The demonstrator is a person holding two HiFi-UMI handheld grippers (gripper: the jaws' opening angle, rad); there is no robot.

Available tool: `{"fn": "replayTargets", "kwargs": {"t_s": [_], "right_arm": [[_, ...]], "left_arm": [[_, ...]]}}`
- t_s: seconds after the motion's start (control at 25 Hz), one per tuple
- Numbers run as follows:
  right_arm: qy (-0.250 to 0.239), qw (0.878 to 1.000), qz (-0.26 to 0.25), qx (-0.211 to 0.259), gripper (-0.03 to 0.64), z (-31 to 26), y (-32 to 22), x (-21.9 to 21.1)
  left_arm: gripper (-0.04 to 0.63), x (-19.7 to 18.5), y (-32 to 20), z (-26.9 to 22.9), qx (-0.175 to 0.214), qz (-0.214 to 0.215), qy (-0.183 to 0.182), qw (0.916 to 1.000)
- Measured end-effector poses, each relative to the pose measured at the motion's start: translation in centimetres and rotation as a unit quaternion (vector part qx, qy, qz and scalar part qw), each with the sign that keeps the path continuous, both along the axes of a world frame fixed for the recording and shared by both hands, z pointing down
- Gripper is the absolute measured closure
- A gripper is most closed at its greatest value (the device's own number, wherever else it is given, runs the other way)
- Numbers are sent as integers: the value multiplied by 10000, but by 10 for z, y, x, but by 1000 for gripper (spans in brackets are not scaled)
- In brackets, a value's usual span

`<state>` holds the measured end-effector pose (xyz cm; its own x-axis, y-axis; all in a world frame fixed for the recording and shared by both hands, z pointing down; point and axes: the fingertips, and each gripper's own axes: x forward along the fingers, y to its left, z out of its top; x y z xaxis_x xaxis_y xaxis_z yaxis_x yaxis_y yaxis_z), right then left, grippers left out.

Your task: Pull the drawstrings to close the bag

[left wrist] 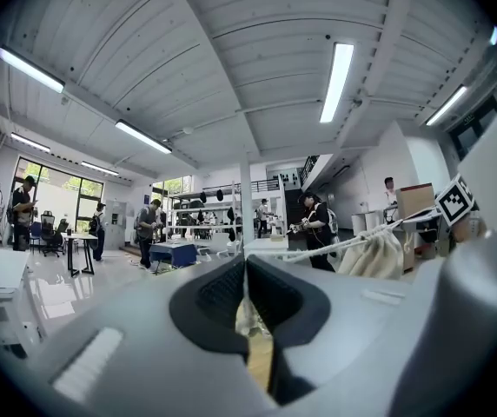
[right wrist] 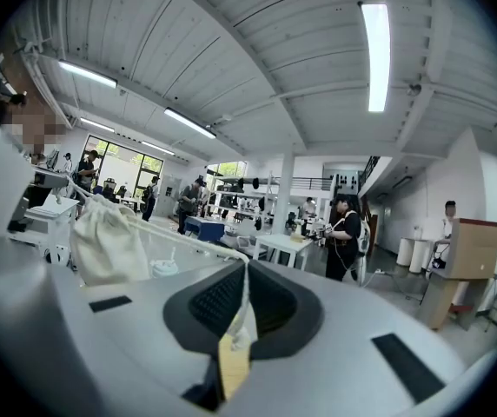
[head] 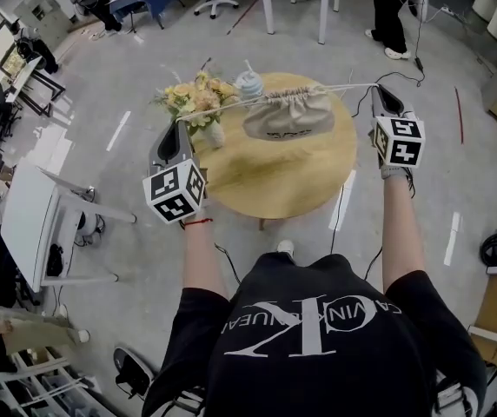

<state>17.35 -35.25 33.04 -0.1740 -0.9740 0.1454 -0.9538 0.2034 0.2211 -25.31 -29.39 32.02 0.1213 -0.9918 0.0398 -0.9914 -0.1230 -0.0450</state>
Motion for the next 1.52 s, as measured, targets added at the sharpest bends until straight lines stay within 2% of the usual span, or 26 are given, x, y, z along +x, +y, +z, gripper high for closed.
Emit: {"fn": "replayTargets", "kwargs": {"t_s": [0.2,0.32,0.52,0.6,0.72,1.0,1.52], "right_arm": [[-20,10000,29,10,597,-2,-2,12],[-48,10000,73,42,597,-6,1,20],[-202,9998,25,66,597,-3,3,12],[-200,9998,21,52,597,-2,1,12],[-79,9999,-41,52,598,-10,-3,4],[-166,9984,-422,326,598,-34,-2,-33],[-158,9942,-706,792,598,-76,6,-56]], "left_arm": [[580,-8,2,-6,30,-55,57,10000],[580,-8,7,-12,98,-35,-128,9999],[580,-19,10,-2,54,-64,86,9999],[580,-20,9,-2,43,-140,38,9999],[580,-12,5,-8,46,-276,-206,9994],[580,13,0,-25,332,-91,-203,9992],[578,44,-5,-70,856,242,-265,9957]]}}
